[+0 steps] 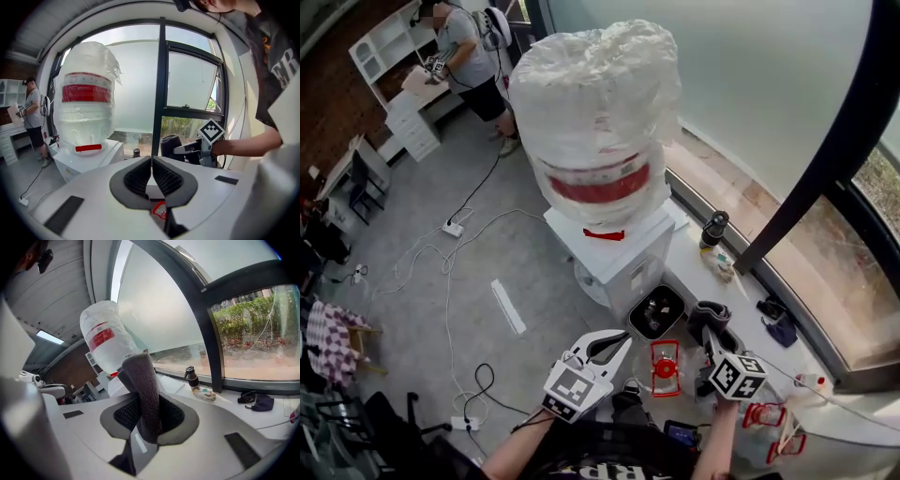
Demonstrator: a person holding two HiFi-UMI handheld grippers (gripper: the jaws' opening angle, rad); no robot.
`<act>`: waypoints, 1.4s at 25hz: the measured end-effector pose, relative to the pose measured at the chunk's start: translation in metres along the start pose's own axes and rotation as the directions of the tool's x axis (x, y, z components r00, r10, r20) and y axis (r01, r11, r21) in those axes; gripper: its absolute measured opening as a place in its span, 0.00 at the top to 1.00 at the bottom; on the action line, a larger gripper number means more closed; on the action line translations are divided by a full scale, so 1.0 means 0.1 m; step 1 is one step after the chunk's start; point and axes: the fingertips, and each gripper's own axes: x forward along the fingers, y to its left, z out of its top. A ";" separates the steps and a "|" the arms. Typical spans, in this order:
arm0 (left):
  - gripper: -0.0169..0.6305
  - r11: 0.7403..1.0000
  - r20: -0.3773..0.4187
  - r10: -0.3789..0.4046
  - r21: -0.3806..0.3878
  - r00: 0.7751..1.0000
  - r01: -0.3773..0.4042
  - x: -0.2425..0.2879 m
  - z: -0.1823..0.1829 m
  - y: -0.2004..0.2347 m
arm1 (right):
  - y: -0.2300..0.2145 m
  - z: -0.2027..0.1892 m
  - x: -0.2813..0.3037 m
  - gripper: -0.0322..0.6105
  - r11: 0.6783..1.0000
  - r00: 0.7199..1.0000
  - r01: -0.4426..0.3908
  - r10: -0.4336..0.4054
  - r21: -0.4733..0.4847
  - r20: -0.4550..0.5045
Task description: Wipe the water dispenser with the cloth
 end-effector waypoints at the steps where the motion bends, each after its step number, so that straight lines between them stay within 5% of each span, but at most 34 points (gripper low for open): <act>1: 0.95 1.000 0.002 0.006 -0.001 1.000 -0.006 -0.04 0.01 0.01 | 0.03 0.00 -0.04 0.79 1.000 1.000 0.000 0.000 -0.001 0.004; 10: 0.95 0.999 0.050 -0.001 0.044 0.999 -0.001 -0.51 0.04 0.14 | 0.42 -0.18 -0.33 0.79 0.999 0.998 0.046 -0.045 -0.011 0.050; 23: 0.95 0.998 0.095 -0.015 0.062 0.995 0.009 -2.14 -0.49 0.62 | 2.11 -0.98 -0.84 0.79 0.998 0.993 0.057 -0.054 -0.021 0.103; 35: 0.95 0.990 0.178 -0.132 0.074 0.975 0.121 -2.74 -0.70 0.43 | 2.85 -1.59 -1.24 0.79 0.997 0.989 0.072 -0.068 -0.027 0.132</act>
